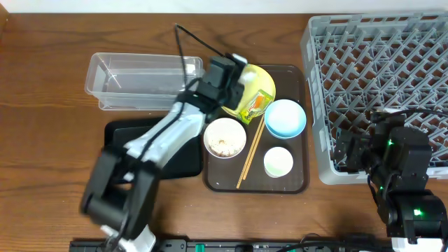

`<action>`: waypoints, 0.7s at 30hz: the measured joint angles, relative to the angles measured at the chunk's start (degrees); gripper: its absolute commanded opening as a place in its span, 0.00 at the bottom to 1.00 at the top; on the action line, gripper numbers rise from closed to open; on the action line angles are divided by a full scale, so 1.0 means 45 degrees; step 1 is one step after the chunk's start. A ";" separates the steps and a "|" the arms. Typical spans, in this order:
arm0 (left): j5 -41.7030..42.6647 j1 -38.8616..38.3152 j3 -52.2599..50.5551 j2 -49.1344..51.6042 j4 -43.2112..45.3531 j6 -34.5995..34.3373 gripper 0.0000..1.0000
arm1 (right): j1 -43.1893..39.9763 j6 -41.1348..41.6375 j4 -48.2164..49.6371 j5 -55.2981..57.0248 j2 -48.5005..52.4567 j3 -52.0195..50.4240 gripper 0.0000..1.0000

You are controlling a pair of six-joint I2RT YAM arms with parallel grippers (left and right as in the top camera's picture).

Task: Sort waste into correct bins and load items into the dishwasher rack
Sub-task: 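Carry the tissue left and drop it into the clear bin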

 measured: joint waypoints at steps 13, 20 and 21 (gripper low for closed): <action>-0.1661 0.2909 0.0005 -0.1394 -0.2069 -0.0495 0.47 | 0.0000 0.0000 -0.0005 -0.0005 0.0000 0.0000 0.99; -0.0423 0.2871 0.0005 -0.1394 -0.2064 -0.0714 0.56 | 0.0000 0.0000 -0.0005 -0.0005 0.0000 0.0000 0.99; -0.0083 0.2730 0.0005 -0.1394 -0.2069 -0.0714 0.56 | 0.0000 0.0000 -0.0005 -0.0005 0.0000 0.0000 0.99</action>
